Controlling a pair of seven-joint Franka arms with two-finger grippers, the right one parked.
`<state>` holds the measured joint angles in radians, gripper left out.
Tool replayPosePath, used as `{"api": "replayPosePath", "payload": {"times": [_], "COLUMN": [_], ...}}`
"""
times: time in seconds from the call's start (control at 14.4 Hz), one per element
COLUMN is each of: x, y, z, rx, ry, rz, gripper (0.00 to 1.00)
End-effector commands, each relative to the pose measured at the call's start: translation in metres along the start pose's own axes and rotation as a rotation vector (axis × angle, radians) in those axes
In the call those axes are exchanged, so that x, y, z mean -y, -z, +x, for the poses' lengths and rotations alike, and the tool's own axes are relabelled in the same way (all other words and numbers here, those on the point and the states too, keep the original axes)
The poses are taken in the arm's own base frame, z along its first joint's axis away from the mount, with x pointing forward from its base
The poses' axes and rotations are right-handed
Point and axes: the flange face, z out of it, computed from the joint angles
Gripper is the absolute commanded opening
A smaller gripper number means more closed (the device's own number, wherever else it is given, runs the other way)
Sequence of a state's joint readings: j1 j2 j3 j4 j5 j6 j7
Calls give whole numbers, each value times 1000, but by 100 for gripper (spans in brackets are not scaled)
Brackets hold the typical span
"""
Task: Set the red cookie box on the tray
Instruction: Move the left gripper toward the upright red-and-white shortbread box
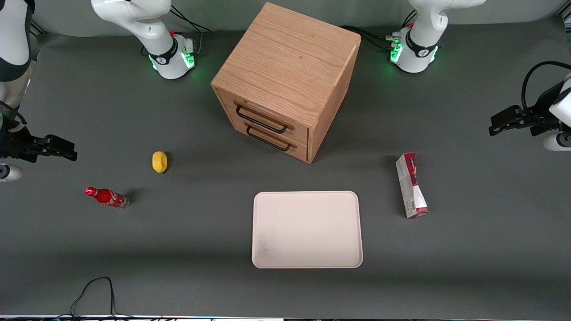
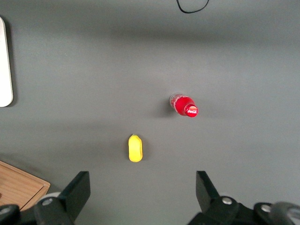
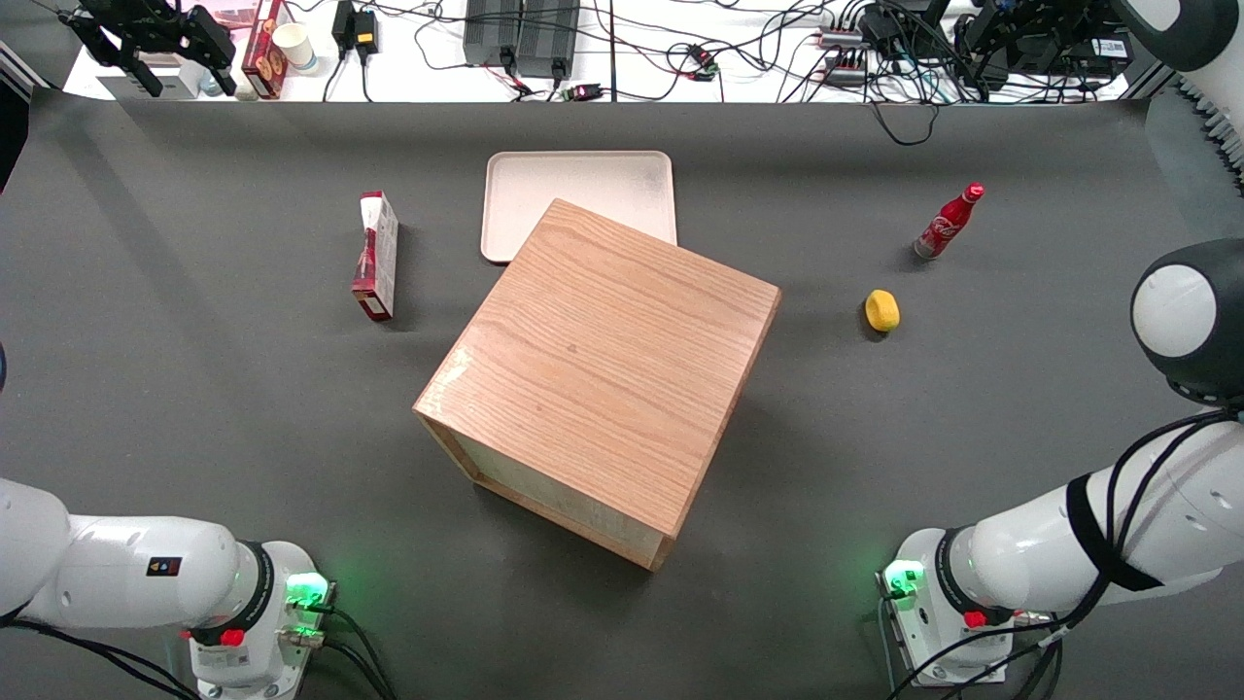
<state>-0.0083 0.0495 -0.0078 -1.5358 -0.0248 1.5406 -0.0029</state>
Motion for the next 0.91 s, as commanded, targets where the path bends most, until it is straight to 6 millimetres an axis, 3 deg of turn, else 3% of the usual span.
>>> {"api": "replayPosePath", "payload": {"times": [0.0,0.28,0.49,0.7,0.84], "x": [-1,-1,-14,-69,-96], "y": [4,2,-5,-20,-22], "z": [-11,-9,-9,-11,-19], "rx": [6,6,10,9,14], "ry": [10,10,-6,24,38], "rz": [1,2,0,4,8], "gripper": [100,100,100,100,100]}}
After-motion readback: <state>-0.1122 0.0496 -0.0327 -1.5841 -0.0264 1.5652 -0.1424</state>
